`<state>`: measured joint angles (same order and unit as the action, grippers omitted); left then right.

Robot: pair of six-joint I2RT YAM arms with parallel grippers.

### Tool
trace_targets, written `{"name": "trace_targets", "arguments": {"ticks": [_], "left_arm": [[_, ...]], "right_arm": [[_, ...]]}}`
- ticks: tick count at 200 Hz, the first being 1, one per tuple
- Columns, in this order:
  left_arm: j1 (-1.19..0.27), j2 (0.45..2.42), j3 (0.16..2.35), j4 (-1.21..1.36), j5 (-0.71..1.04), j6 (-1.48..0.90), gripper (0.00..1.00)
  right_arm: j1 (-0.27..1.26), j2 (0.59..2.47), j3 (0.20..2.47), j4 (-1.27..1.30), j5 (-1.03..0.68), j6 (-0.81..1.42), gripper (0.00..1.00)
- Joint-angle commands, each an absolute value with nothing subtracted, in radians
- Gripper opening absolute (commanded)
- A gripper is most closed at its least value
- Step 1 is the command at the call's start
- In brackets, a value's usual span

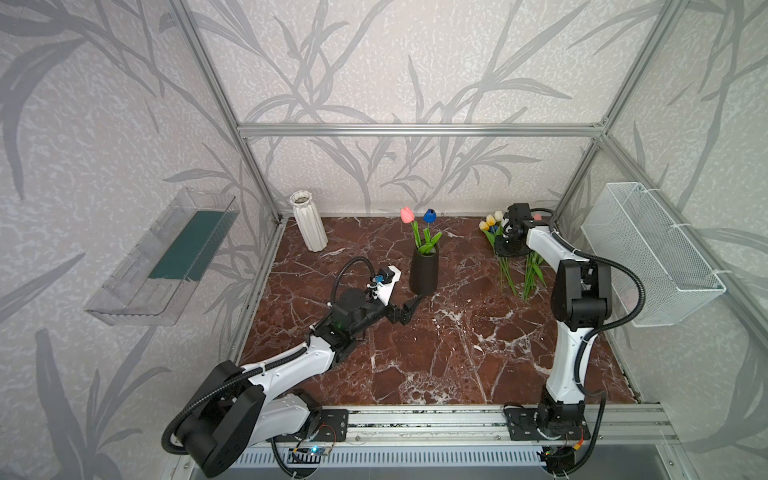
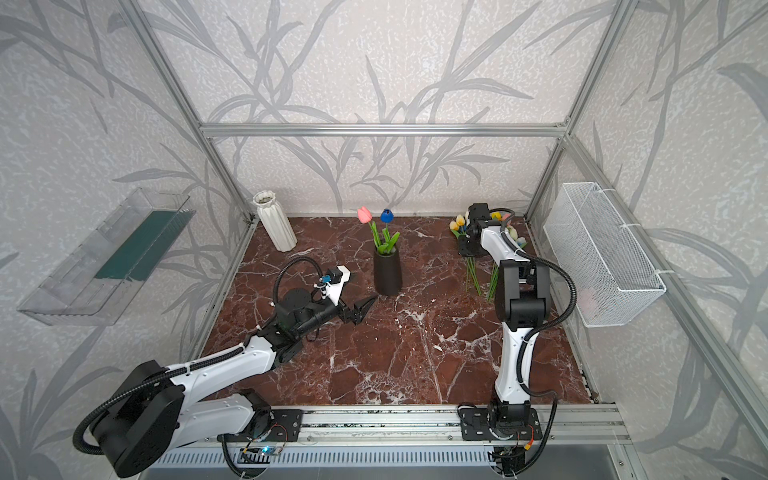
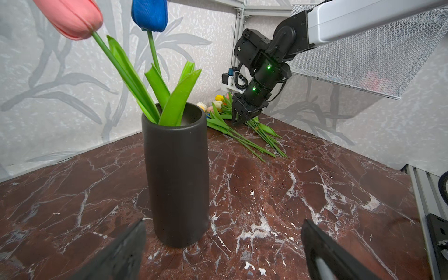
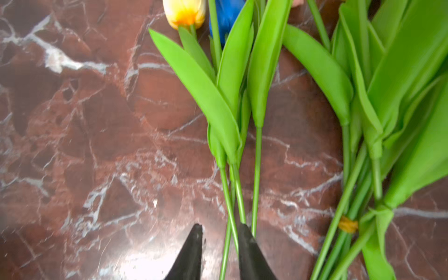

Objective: Arrange the flowers into the vase
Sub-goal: 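Lower the right gripper and close it on the yellow tulip stem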

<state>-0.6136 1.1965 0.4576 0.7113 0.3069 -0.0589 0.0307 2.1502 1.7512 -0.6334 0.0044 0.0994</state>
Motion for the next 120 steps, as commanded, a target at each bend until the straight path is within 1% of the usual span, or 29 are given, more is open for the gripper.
{"name": "trace_targets", "arguments": {"ticks": [1,12,26,58,76,93,103,120], "left_arm": [[-0.616,1.193,0.471,0.716,0.299,-0.04,1.0],[-0.618,1.192,0.472,0.712,0.298,-0.04,1.0],[-0.617,1.192,0.471,0.71,0.293,-0.038,1.0],[-0.618,1.198,0.475,0.704,0.283,-0.03,1.0],[-0.618,1.201,0.481,0.703,0.285,-0.029,1.0],[-0.617,1.203,0.488,0.696,0.285,-0.029,0.99],[-0.617,1.203,0.492,0.695,0.285,-0.031,1.0],[-0.617,1.201,0.492,0.693,0.285,-0.034,0.99]], "right_arm": [[0.026,2.218,1.843,-0.75,0.054,0.087,0.27],[0.026,2.243,1.87,-0.763,0.076,0.088,0.27],[0.021,2.267,1.89,-0.765,0.061,0.088,0.27],[0.02,2.317,1.939,-0.783,0.054,0.072,0.22],[0.02,2.337,1.958,-0.791,0.055,0.065,0.17],[0.02,2.341,1.96,-0.789,0.049,0.06,0.16],[0.02,2.341,1.961,-0.788,0.044,0.059,0.13],[0.02,2.338,1.96,-0.79,0.033,0.056,0.11]]}}
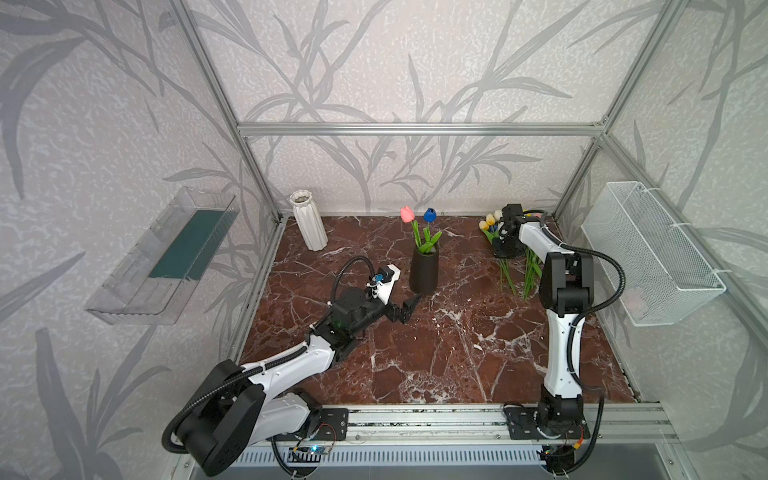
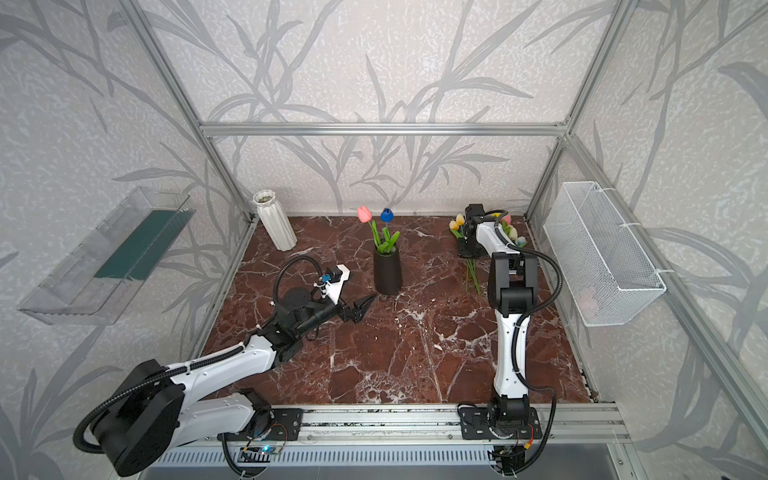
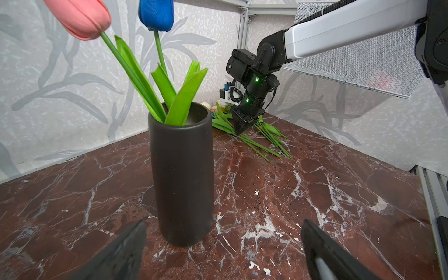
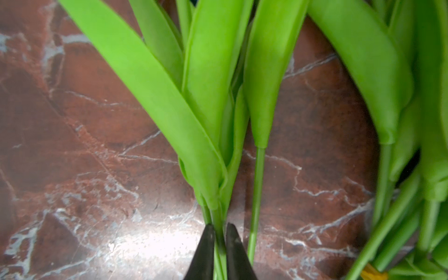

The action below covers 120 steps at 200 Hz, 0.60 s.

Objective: Arrange the flowers into the vase
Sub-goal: 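Lower the right gripper and close it on the yellow tulip stem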

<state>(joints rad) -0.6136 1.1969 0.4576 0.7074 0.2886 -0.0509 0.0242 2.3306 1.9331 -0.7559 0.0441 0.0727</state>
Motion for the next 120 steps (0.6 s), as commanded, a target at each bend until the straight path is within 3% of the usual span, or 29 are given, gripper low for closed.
{"name": "trace_targets", "arguments": {"ticks": [1,120], "left_arm": [[-0.617,1.201,0.492,0.691,0.285,-0.034,1.0],[-0.618,1.172,0.482,0.709,0.257,-0.048,0.99]], "right_arm": [[0.02,2.337,1.96,-0.79,0.032,0.056,0.11],[0.02,2.094,1.79,-0.731,0.007,0.055,0.0]]}}
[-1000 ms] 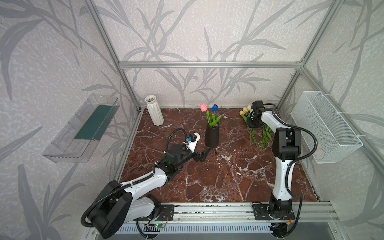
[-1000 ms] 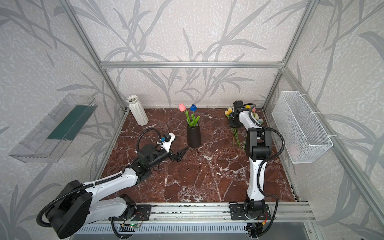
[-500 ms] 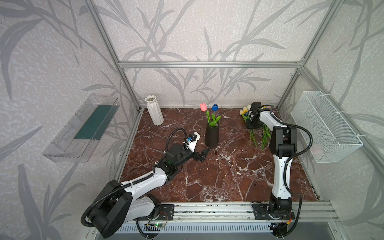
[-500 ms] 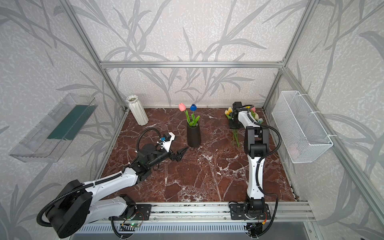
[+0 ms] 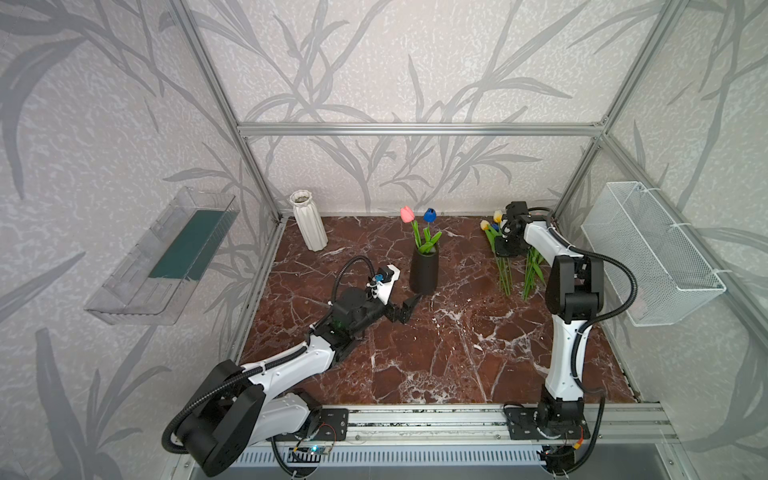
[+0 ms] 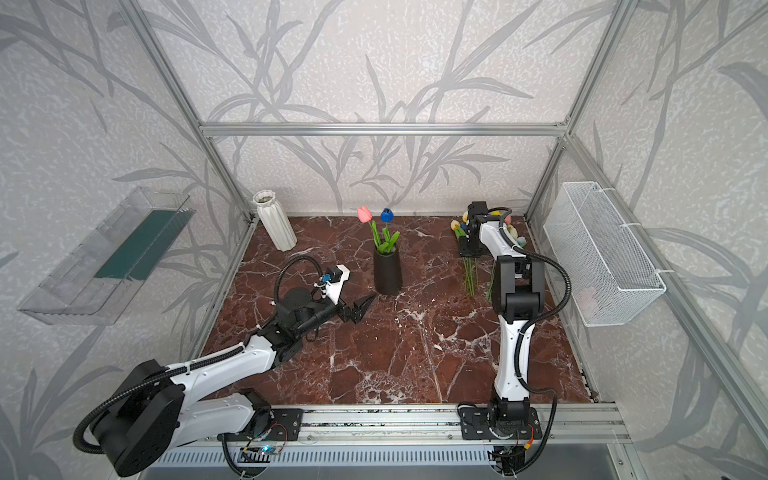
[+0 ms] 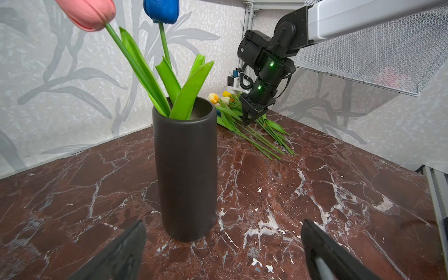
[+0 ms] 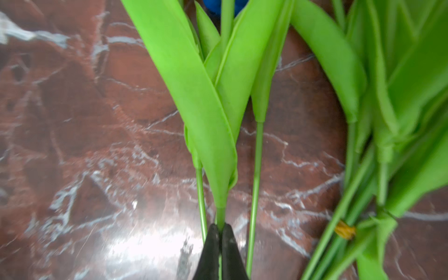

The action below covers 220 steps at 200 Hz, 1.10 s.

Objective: Arrange the flowers into the vase
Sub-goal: 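Lower the right gripper and close it on the yellow tulip stem, then lift the yellow tulip upright with the right gripper, then carry the yellow tulip over the brown vase and lower it in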

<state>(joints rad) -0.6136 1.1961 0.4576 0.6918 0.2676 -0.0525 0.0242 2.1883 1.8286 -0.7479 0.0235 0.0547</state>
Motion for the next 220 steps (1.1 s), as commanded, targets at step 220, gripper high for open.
{"name": "trace_targets", "arguments": {"ticks": [220], "left_arm": [[-0.615,1.124,0.409,0.889,0.192,-0.067,1.0]], "right_arm": [[0.37,1.365,1.025,0.78,-0.435,0.231,0.0]]}}
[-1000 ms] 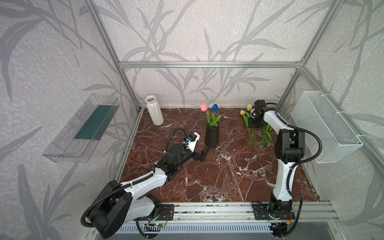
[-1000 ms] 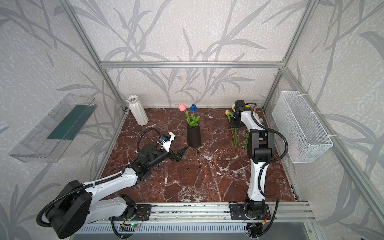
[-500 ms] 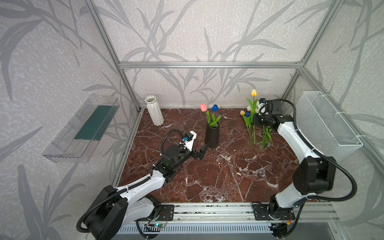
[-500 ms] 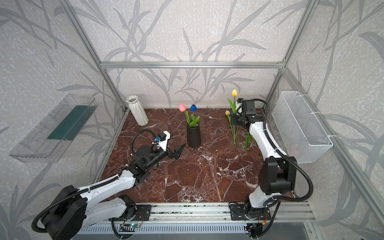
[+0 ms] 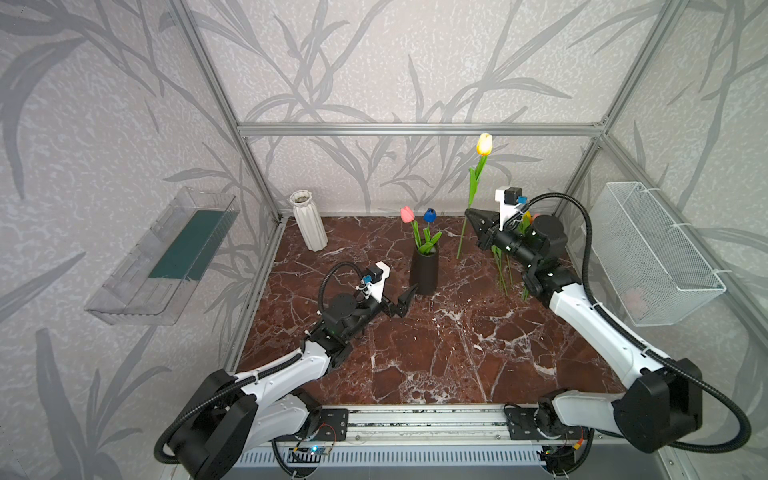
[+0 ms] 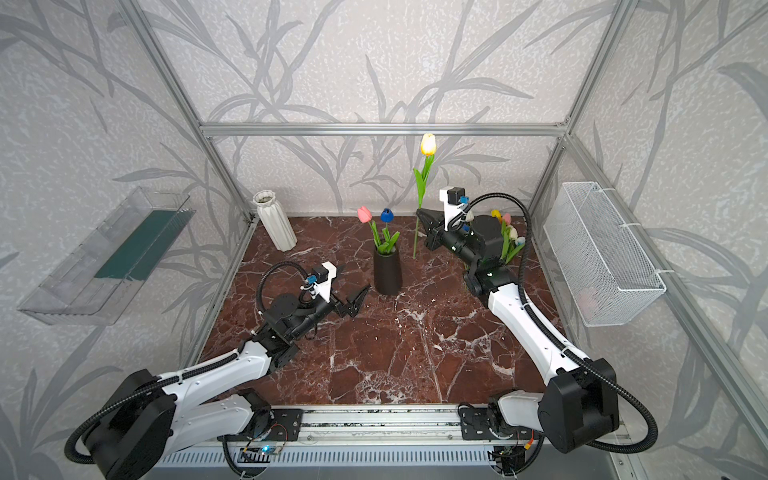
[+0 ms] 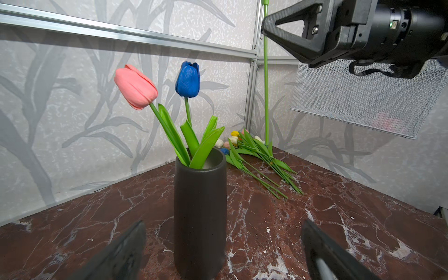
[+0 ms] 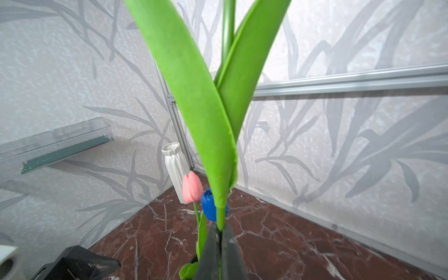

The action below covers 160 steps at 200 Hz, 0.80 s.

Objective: Arrange the flowers into the vase
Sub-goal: 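Carry the yellow tulip over the brown vase and lower it in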

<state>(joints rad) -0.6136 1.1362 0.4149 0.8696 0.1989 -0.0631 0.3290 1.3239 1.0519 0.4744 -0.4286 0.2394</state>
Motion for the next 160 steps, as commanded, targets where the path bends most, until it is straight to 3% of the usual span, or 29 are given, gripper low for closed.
{"name": "trace_targets", "arguments": {"ticks": [1,60,160], "left_arm": [[-0.615,1.123,0.408,0.888,0.191,-0.067,0.99],[-0.615,1.099,0.412,0.84,0.179,-0.049,0.99],[-0.614,1.142,0.44,0.826,0.18,-0.034,0.99]], "right_arm": [[0.372,1.367,1.025,0.783,-0.432,0.229,0.0],[0.397,1.494,1.03,0.951,-0.359,0.21,0.0],[0.415,1.589,1.019,0.973,-0.355,0.159,0.0]]}}
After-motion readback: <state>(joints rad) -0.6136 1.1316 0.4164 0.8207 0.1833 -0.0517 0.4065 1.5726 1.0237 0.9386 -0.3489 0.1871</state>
